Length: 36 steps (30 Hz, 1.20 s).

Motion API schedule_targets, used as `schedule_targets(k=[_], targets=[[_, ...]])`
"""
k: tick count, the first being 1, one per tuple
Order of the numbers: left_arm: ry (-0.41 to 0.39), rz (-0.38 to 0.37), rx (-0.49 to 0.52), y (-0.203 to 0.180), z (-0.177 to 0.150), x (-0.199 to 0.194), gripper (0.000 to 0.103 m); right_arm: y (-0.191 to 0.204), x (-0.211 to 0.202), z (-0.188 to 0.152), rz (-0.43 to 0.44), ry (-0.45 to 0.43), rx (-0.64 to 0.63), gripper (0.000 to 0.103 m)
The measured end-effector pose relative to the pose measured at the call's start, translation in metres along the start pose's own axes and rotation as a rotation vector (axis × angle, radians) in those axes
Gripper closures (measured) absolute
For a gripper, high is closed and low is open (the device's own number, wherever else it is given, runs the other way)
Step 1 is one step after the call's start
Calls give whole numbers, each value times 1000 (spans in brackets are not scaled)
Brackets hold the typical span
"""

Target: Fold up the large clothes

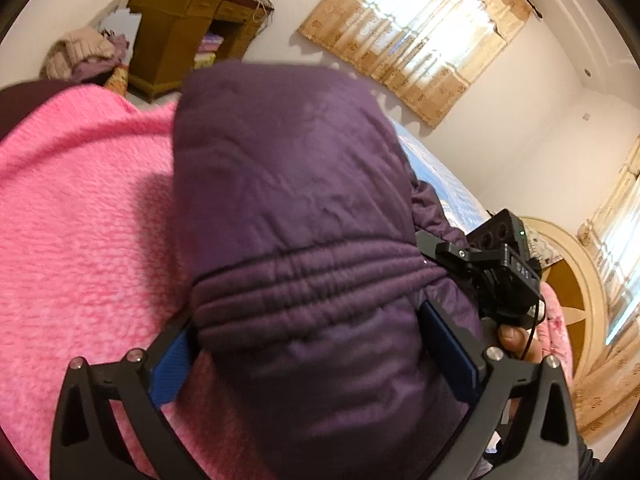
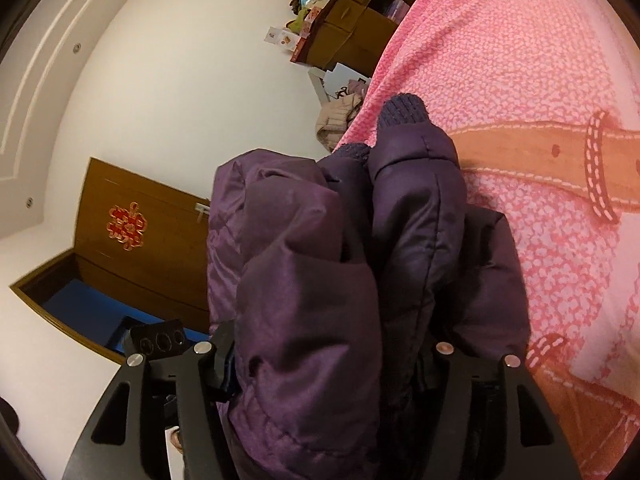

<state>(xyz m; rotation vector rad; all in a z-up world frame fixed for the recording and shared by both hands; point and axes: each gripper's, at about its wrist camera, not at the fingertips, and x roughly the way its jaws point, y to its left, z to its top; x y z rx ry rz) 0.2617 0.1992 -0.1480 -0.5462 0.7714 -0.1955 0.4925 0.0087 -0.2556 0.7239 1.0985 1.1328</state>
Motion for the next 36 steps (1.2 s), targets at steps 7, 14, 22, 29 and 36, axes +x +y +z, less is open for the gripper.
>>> schedule_targets(k=[7, 14, 22, 29, 36], targets=[[-134, 135, 139, -25, -14, -56, 0, -1, -39, 0, 59, -83, 40, 38], [-257, 324, 278, -55, -37, -103, 0, 57, -69, -19, -176, -183, -148, 37], [-355, 353, 356, -71, -49, -151, 0, 159, -111, -68, -283, -337, -423, 31], [-372, 394, 336, -72, -40, -151, 0, 201, -101, -96, -298, -296, -537, 30], [-439, 488, 383, -91, -41, -163, 0, 240, -103, -126, -462, -377, -672, 30]])
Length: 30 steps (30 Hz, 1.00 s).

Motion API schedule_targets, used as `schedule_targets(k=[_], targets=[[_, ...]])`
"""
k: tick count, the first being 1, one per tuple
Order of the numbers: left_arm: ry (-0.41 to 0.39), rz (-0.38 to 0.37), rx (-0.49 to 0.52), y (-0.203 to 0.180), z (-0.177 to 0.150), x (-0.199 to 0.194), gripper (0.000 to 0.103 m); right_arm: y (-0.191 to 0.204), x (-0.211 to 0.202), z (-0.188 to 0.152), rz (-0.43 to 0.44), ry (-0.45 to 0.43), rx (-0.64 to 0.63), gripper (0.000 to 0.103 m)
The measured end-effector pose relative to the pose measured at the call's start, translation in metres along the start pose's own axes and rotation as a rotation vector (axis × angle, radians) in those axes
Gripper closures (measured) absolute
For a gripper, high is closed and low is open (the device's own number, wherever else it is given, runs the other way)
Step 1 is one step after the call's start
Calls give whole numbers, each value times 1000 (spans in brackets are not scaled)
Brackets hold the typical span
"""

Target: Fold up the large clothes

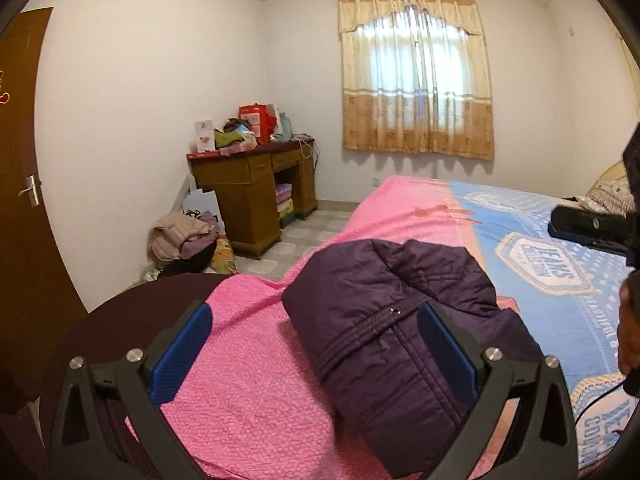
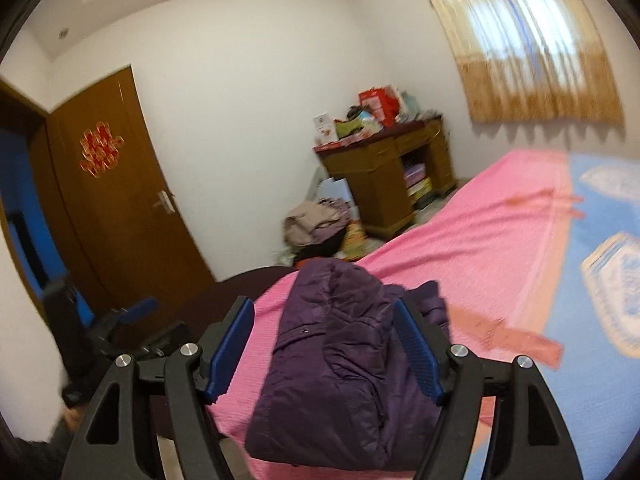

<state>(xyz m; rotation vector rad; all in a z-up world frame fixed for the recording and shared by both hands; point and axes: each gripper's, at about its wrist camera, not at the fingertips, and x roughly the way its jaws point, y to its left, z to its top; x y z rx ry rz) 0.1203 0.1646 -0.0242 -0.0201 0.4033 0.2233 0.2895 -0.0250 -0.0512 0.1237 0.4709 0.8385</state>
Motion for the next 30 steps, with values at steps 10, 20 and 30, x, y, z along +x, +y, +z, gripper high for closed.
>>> schedule_targets(k=[10, 20, 30], targets=[[-9, -10, -18, 0, 2, -8, 0, 36, -17, -21, -78, 12, -125, 30], [-14, -17, -17, -3, 3, -12, 0, 38, -27, -23, -77, -2, -120, 30], [-5, -26, -13, -6, 3, -12, 0, 38, -26, -25, -74, 8, -116, 30]])
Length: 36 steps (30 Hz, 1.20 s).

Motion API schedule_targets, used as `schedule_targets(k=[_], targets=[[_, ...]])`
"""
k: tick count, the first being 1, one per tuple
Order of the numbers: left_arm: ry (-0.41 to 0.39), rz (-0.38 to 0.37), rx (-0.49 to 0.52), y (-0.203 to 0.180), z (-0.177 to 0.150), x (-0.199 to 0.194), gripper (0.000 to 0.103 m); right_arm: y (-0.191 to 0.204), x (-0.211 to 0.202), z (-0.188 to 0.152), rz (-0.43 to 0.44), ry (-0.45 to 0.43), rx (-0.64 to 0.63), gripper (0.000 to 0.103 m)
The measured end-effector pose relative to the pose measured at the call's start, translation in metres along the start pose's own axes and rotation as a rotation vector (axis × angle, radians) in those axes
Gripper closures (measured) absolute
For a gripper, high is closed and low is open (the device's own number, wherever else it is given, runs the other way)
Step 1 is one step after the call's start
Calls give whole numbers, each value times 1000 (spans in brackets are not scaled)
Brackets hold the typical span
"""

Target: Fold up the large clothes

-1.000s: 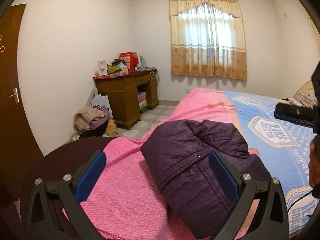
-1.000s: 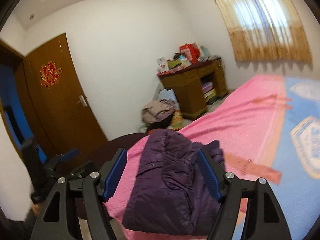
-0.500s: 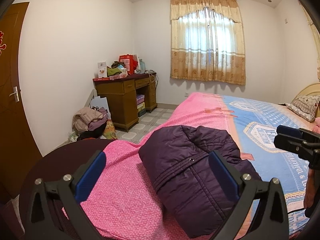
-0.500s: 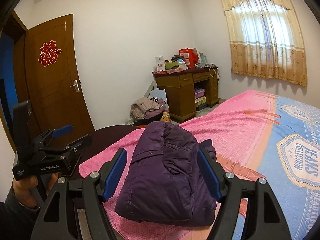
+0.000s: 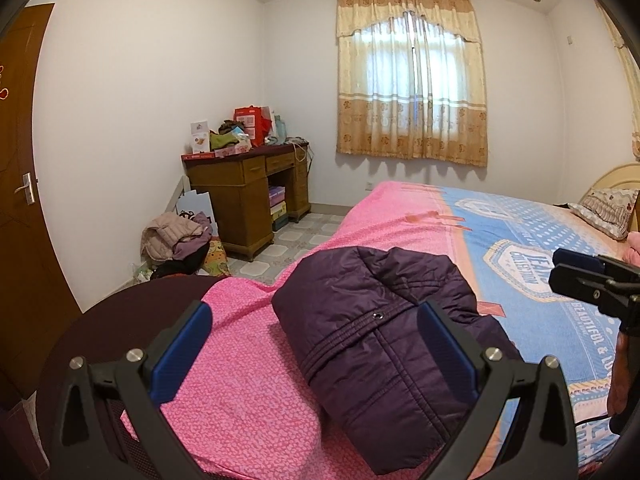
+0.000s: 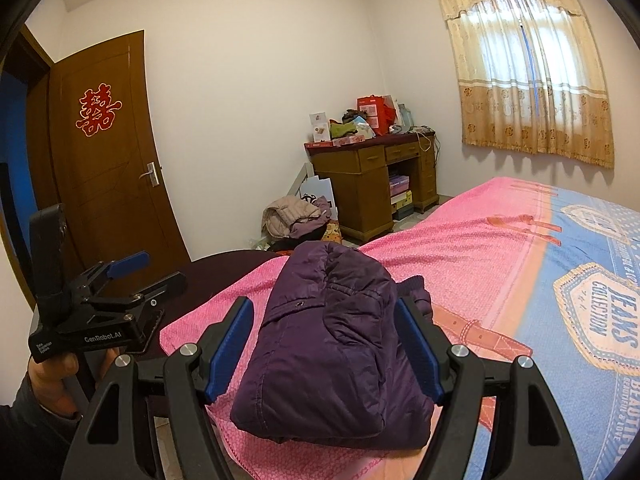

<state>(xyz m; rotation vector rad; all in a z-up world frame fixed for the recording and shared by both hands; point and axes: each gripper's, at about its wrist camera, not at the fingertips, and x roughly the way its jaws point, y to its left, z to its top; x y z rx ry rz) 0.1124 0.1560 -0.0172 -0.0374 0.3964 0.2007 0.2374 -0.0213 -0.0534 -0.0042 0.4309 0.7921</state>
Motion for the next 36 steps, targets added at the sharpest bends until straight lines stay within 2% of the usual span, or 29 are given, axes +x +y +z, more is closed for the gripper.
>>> schedule_targets(k=[21, 24, 36], targets=[[14, -10, 6, -2, 0, 2, 0, 1, 0, -2, 3, 0, 5, 30], [35, -31, 6, -3, -1, 5, 0, 2, 1, -3, 5, 2, 3, 30], [63, -11, 35, -5, -4, 12, 0, 6, 2, -4, 16, 10, -11, 30]])
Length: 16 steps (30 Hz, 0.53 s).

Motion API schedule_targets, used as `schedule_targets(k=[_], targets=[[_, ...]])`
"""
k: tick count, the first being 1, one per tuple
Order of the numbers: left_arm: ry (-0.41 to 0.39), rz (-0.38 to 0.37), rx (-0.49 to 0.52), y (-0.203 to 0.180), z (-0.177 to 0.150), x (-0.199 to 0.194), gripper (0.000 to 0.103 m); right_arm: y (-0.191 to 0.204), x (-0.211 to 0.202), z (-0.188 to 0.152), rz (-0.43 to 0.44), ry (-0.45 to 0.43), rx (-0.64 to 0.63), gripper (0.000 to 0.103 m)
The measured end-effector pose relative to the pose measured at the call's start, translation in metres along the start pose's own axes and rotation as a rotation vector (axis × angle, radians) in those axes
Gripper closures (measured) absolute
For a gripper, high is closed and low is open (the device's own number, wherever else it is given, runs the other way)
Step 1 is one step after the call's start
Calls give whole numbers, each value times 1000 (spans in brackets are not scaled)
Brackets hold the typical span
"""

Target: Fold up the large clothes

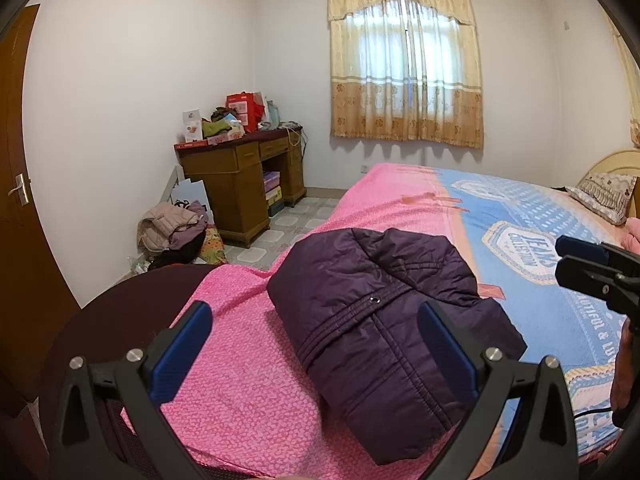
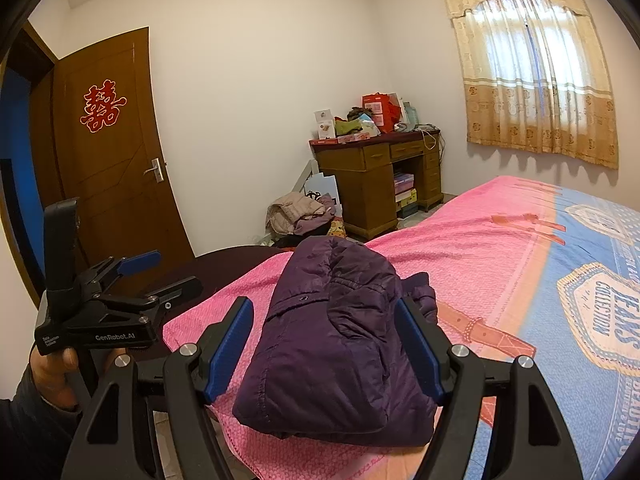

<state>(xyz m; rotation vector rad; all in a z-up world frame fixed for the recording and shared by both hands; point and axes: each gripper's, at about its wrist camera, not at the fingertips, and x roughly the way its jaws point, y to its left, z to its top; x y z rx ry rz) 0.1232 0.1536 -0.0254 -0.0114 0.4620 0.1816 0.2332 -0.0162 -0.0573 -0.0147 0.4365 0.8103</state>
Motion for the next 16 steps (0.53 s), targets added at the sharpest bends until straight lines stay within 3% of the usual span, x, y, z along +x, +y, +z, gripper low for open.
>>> schedule_targets(k=[16], targets=[[-19, 2, 15, 2, -1, 2, 0, 2, 2, -3, 9, 10, -8, 30]])
